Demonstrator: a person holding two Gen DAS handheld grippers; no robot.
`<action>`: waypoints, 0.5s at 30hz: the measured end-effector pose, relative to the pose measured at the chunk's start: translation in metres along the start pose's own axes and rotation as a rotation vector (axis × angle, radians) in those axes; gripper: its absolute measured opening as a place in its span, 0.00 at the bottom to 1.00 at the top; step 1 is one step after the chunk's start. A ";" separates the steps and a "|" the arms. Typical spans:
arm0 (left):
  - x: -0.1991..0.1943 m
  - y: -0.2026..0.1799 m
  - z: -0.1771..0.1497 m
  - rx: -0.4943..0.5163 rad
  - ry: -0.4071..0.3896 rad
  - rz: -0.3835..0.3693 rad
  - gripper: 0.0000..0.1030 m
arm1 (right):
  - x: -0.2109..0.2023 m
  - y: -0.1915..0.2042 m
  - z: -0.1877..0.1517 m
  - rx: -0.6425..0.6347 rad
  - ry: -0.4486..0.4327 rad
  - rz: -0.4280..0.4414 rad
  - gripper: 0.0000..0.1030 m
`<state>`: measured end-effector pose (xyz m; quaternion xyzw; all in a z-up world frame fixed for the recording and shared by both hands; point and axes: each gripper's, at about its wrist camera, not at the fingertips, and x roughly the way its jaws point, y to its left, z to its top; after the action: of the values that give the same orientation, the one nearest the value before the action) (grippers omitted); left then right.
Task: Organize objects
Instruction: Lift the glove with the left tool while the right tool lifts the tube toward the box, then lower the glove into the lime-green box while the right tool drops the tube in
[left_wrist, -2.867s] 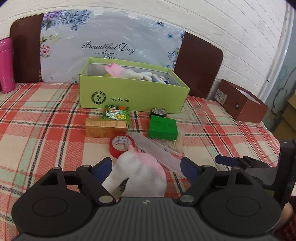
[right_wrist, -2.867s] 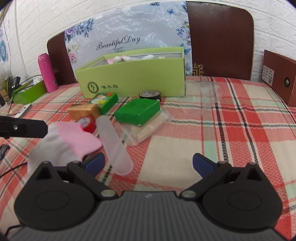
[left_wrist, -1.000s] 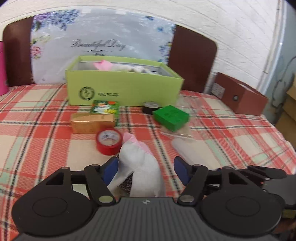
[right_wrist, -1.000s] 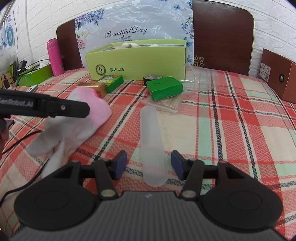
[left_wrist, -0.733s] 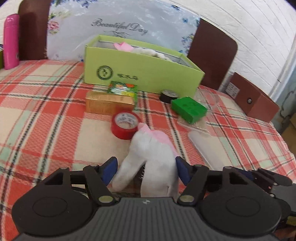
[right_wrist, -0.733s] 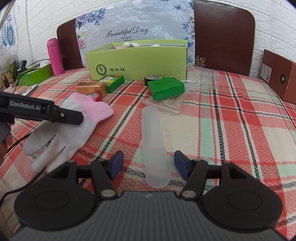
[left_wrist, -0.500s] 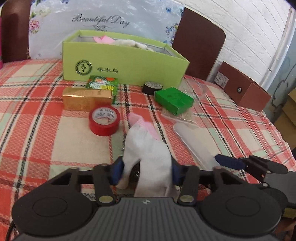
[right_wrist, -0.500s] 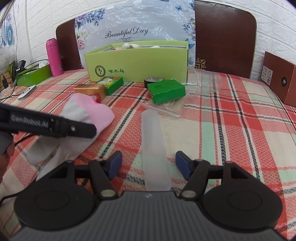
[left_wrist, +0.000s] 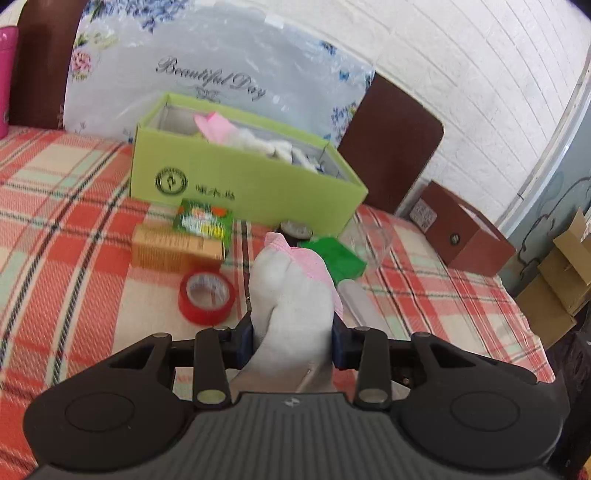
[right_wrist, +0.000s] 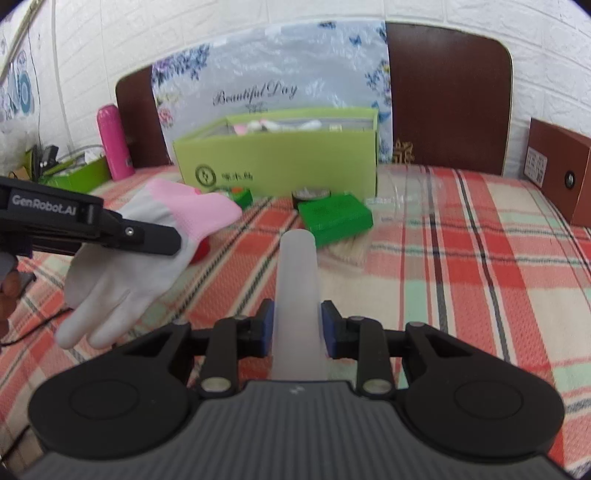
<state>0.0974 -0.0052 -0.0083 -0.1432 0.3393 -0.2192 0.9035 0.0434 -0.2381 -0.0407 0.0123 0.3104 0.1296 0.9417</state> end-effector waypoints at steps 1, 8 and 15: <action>-0.001 0.001 0.006 -0.011 -0.011 -0.004 0.40 | -0.002 0.000 0.006 0.000 -0.017 0.006 0.26; -0.016 0.003 0.049 -0.014 -0.129 0.016 0.40 | -0.007 -0.003 0.050 0.005 -0.122 0.022 0.26; -0.016 0.011 0.101 -0.029 -0.239 0.072 0.40 | 0.006 -0.003 0.093 -0.037 -0.193 0.038 0.26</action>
<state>0.1584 0.0233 0.0693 -0.1691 0.2370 -0.1632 0.9426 0.1035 -0.2338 0.0300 0.0133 0.2156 0.1511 0.9646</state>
